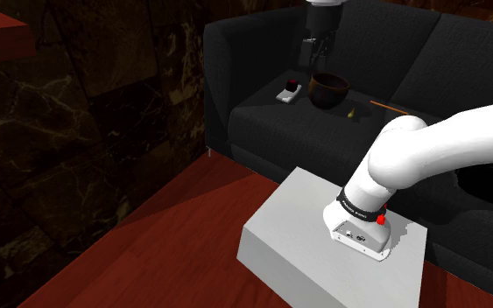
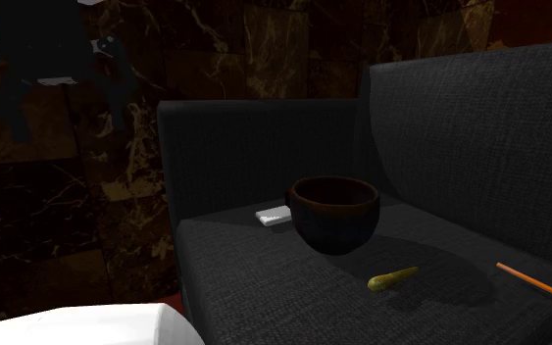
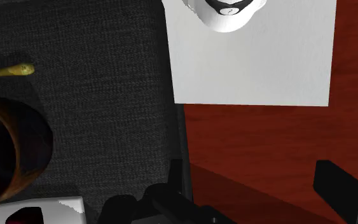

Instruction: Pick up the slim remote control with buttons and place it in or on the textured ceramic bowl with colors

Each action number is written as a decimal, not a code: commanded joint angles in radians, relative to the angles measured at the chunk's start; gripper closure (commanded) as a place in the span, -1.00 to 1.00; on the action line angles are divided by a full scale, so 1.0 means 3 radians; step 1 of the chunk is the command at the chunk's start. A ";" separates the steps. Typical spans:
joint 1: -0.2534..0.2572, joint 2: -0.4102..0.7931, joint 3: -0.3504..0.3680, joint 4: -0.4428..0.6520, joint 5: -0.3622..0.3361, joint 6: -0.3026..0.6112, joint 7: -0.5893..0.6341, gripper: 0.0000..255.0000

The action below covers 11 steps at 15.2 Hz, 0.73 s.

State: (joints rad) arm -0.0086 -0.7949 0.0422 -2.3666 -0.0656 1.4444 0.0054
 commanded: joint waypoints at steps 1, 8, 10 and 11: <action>0.0000 0.0000 0.0000 0.0000 0.0000 0.0000 0.0000 -1.00; -0.0338 0.0691 -0.0050 0.0060 0.0008 0.0696 0.0613 -1.00; -0.0428 0.0895 -0.0075 0.0107 0.0006 0.0873 0.0780 -1.00; -0.0472 0.0996 -0.0089 0.0135 0.0004 0.0958 0.0862 -1.00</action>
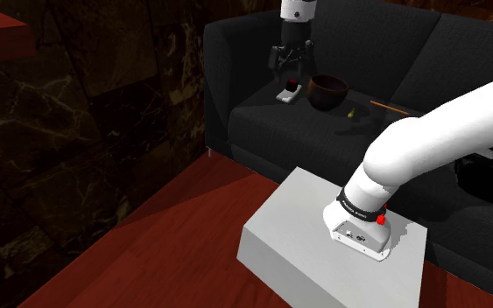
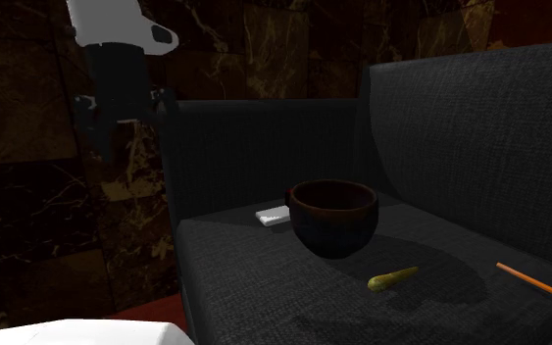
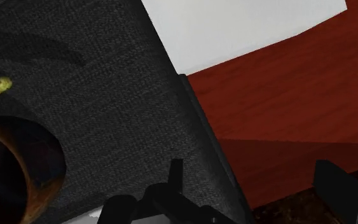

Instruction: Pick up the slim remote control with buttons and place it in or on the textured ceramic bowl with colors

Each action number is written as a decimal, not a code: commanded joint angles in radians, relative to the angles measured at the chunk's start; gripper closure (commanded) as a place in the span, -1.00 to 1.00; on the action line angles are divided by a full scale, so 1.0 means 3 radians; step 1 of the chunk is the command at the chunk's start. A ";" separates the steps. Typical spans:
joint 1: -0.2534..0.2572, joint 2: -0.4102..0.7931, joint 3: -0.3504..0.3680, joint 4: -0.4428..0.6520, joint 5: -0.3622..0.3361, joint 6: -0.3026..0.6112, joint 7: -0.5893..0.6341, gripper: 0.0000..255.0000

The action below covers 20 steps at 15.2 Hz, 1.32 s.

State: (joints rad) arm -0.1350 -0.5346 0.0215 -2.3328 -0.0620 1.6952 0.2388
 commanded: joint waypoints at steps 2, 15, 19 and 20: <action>-0.0137 0.0330 -0.0053 0.0084 -0.0011 0.0284 0.0246 -1.00; -0.0616 0.1544 -0.0384 0.0639 0.0046 0.1111 0.1175 -1.00; -0.0748 0.1873 -0.0513 0.0828 0.0116 0.1304 0.1412 -1.00; -0.0781 0.1952 -0.0546 0.0875 0.0138 0.1349 0.1468 -1.00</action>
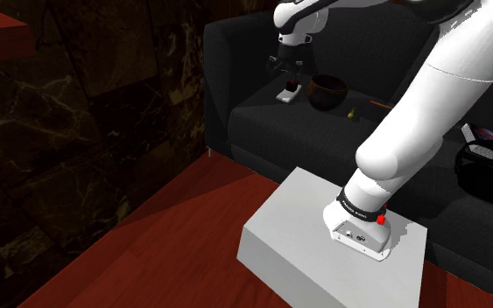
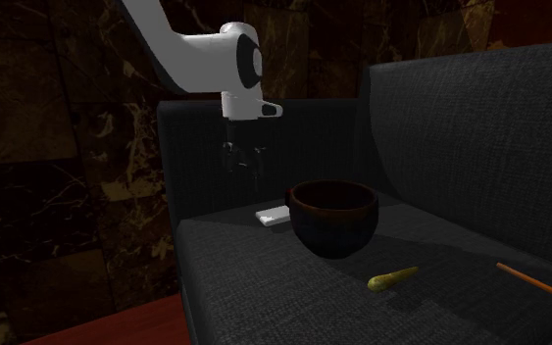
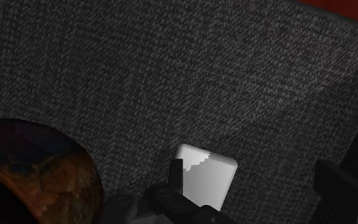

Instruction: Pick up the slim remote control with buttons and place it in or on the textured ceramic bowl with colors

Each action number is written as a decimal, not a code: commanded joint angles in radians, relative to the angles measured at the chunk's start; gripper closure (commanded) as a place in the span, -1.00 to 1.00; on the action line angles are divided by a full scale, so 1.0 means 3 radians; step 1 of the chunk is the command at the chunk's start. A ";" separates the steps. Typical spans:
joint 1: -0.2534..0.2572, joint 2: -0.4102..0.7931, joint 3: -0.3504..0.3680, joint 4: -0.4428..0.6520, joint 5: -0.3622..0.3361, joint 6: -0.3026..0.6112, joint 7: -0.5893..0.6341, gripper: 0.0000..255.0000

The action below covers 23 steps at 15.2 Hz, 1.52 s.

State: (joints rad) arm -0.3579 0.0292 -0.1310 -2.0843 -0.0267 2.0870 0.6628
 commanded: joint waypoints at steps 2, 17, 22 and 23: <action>-0.0104 0.0226 -0.0103 0.0138 0.0071 0.0130 0.0163 -1.00; -0.0279 0.0742 -0.0239 0.0214 0.0268 0.0620 0.0361 -1.00; -0.0279 0.0742 -0.0239 0.0214 0.0268 0.0620 0.0361 -1.00; -0.0279 0.0742 -0.0239 0.0214 0.0268 0.0620 0.0361 1.00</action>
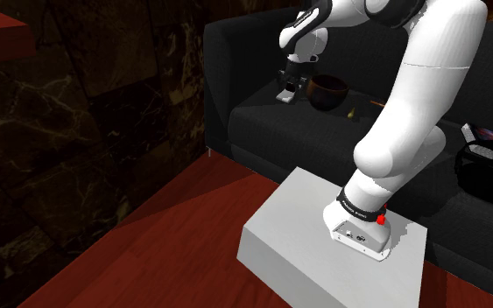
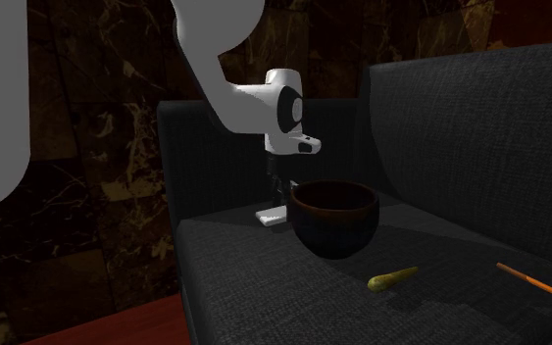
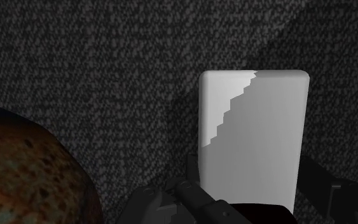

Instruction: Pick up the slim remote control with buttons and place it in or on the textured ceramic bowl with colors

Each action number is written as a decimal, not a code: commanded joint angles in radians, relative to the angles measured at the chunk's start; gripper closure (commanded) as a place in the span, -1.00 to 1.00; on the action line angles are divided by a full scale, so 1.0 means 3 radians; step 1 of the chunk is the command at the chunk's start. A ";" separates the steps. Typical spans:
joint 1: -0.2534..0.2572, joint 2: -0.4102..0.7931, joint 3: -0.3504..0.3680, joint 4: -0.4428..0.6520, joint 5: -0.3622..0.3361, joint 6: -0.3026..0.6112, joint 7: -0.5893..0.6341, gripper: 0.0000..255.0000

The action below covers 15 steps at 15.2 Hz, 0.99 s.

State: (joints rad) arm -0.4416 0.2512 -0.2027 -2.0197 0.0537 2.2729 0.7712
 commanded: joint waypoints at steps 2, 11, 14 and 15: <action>0.0000 0.0002 0.0000 -0.0001 0.0000 0.0001 0.0000 1.00; 0.0004 -0.0049 -0.0005 0.0028 -0.0015 -0.0078 0.0009 1.00; 0.0009 -0.0119 -0.0011 0.0079 -0.0035 -0.0197 0.0022 1.00; 0.0010 -0.0141 -0.0012 0.0097 -0.0041 -0.0237 0.0026 1.00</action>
State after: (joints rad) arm -0.4394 0.2184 -0.2058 -1.9941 0.0439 2.2141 0.7774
